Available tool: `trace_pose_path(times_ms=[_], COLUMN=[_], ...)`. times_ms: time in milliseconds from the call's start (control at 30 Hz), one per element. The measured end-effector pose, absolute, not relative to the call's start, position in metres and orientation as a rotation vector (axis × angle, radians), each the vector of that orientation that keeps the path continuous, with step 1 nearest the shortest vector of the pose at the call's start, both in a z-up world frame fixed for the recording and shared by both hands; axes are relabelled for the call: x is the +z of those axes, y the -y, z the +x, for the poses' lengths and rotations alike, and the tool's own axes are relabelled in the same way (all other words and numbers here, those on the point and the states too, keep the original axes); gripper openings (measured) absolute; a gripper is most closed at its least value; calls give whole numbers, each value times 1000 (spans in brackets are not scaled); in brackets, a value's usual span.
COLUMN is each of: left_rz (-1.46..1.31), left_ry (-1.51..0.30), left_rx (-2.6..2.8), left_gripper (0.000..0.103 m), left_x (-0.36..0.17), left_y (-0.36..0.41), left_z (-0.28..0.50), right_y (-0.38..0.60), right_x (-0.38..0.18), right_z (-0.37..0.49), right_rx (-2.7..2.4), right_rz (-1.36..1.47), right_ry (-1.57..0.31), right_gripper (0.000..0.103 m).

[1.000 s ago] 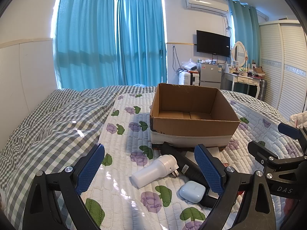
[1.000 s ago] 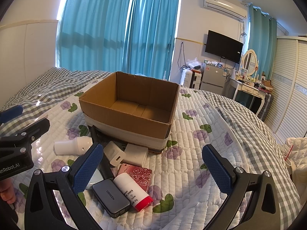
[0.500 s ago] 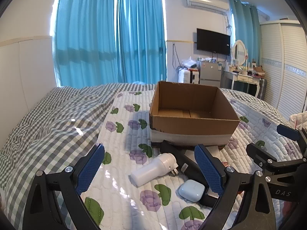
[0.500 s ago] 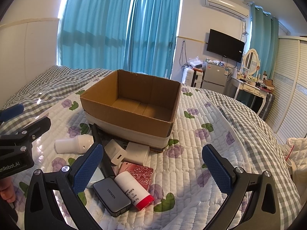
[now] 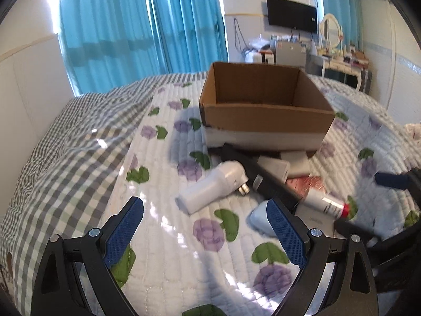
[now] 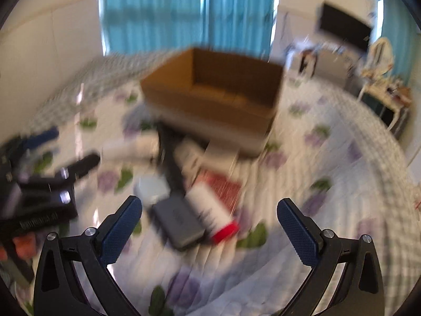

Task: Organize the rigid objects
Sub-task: 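Grasp the grey UGREEN charger with the right tool while the left tool grasps the white earbuds case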

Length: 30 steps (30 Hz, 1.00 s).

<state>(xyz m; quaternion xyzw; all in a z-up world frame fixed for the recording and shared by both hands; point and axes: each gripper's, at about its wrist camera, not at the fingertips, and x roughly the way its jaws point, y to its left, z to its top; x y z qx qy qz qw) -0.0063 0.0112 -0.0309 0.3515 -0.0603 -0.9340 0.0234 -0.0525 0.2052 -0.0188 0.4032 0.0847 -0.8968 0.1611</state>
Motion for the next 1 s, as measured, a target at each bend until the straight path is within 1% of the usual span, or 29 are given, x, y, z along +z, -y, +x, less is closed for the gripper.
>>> trace_pose_path(times_ms=[67,100,167,233,300,367,467,567,667,700,800,867,933,1000], left_rz=[1104,1111,1118,1134,1147,1158,1174,1199,1219,1227,1247,1258,1281,1311], left_ry=[184,182,167,141,107,80,65,69,86,96,129,158,189,205], left_rx=[-2892,-2894,-2893,-2887,-2881,-2876,-2865,-2848,-2830,-2825,-2806,-2788,-2760,-2746], left_gripper=[97,97,97,97,97,96,97,97,96,97,97,97,97,97], left_x=[-33,-33,-33,-34,-35,-35,-37,-41,-45,-46,-48,-48,-47,-50], left_y=[-11,-10,-8,-4,1,3,6,4,2,1,-2,-6,-12,-20], left_z=[-6,-6,-7,-9,-10,-11,-13,-15,-18,-19,-21,-22,-24,-26], right_y=[-196,-190,-181,-172,-168,-168,-175,-179,-172,-171,-172,-173,-178,-188], right_x=[-34,-42,-57,-68,-75,-80,-91,-93,-102,-102,-95,-84,-73,-61], right_z=[-57,-59,-62,-64,-65,-71,-90,-102,-104,-102,-94,-81,-70,-67], right_rx=[-2491,-2438,-2379,-2323,-2318,-2317,-2304,-2262,-2256,-2263,-2278,-2310,-2376,-2435], right_rz=[1222,1262,1294,1320,1326,1344,1429,1462,1477,1467,1424,1370,1315,1275], right_ry=[-277,-297,-323,-347,-378,-371,-317,-228,-263,-270,-262,-269,-279,-248], right_gripper=[91,88,77,71,71,71,73,71,71,66,57,44,42,42])
